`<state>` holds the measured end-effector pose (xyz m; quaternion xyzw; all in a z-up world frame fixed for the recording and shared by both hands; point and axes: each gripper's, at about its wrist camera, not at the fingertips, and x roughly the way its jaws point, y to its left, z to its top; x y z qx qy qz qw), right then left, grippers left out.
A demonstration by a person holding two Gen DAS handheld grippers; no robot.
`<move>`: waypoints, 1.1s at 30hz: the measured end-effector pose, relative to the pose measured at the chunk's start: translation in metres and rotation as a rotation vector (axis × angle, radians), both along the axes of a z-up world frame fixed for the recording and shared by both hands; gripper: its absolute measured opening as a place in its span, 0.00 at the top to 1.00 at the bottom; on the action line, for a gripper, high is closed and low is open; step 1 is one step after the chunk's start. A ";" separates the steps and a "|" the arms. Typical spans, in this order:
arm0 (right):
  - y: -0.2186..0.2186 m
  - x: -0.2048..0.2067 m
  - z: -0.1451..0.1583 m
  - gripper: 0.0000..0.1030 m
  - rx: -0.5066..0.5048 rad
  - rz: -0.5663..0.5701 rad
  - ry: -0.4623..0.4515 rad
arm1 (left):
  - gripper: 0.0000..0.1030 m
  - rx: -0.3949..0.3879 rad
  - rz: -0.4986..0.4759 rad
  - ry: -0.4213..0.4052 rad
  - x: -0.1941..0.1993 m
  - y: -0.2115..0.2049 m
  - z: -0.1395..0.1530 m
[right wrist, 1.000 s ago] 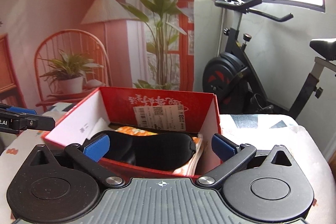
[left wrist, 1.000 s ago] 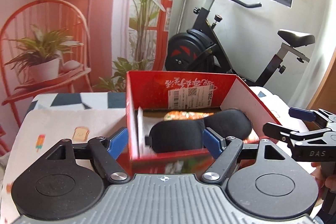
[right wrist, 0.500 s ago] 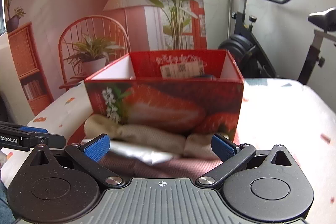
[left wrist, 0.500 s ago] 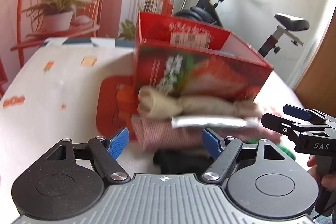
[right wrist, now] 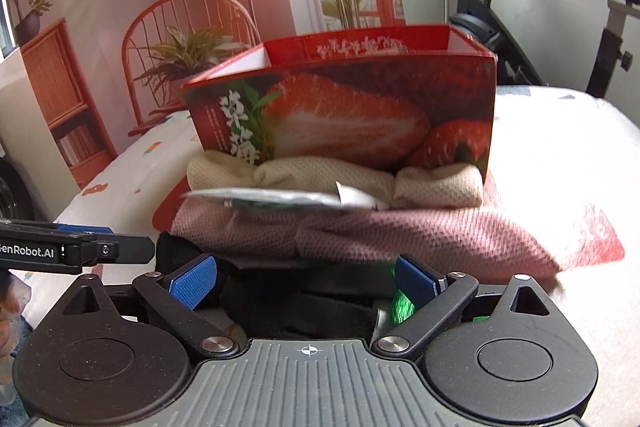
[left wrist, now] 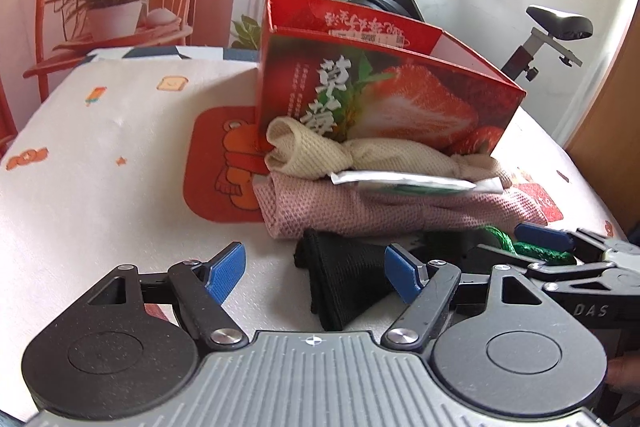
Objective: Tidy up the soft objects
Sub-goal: 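Close the left gripper on the cuff of the black knit glove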
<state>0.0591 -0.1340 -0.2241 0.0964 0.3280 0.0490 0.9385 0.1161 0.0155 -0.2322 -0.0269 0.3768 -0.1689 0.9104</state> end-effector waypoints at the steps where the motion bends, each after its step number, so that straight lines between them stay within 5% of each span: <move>1: -0.001 0.000 -0.004 0.08 0.003 -0.004 0.013 | 0.24 -0.001 -0.002 0.003 0.000 0.000 -0.002; 15: -0.004 -0.002 -0.013 0.08 -0.051 -0.039 0.006 | 0.26 -0.048 -0.026 0.049 0.021 -0.017 -0.025; 23: -0.005 -0.003 -0.013 0.09 -0.051 -0.043 -0.001 | 0.59 -0.032 -0.073 0.028 0.017 -0.021 -0.026; 33: -0.015 -0.006 -0.014 0.09 -0.043 -0.099 -0.006 | 0.63 -0.041 -0.024 0.035 0.014 -0.009 -0.027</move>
